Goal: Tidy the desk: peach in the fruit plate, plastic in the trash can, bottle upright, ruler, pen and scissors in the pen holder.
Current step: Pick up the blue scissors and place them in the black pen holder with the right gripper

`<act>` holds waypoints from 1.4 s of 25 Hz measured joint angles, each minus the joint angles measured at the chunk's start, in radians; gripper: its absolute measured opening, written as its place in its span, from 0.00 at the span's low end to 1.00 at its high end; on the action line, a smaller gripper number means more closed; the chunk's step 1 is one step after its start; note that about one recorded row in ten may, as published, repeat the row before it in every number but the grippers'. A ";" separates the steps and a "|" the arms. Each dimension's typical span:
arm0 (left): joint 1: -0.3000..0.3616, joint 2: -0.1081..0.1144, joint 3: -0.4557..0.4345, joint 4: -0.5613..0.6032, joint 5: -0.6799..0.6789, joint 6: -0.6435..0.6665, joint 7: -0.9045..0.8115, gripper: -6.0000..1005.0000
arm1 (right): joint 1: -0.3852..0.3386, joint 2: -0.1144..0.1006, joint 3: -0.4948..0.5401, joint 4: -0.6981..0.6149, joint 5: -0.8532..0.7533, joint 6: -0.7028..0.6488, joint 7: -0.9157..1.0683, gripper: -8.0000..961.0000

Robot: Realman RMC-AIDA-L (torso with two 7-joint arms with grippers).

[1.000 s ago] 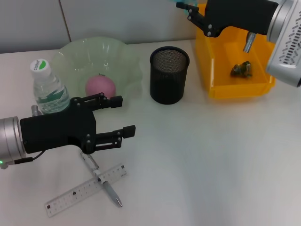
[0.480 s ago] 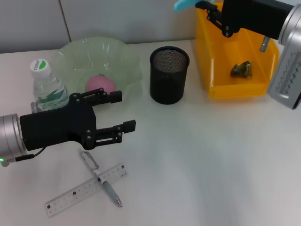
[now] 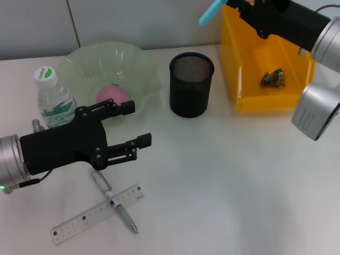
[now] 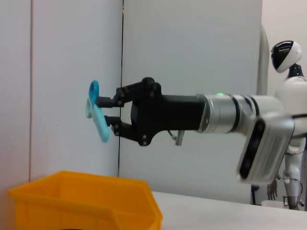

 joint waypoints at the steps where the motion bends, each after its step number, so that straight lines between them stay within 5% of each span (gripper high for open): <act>1: 0.001 0.000 0.000 -0.002 -0.004 0.000 0.001 0.77 | 0.015 -0.003 -0.001 0.058 0.068 -0.004 -0.159 0.31; 6: 0.010 0.000 0.005 -0.009 -0.029 0.003 0.008 0.77 | 0.045 -0.008 0.001 0.164 0.182 -0.026 -0.432 0.31; 15: 0.026 -0.001 0.009 -0.031 -0.071 0.011 0.029 0.77 | 0.073 -0.009 -0.006 0.241 0.131 -0.037 -0.695 0.32; 30: 0.043 -0.003 0.010 -0.092 -0.132 0.045 0.115 0.77 | 0.121 -0.005 -0.092 0.202 -0.024 0.115 -0.823 0.33; 35: 0.045 -0.003 0.008 -0.101 -0.137 0.058 0.130 0.77 | 0.108 -0.002 -0.206 0.154 -0.030 0.291 -0.808 0.33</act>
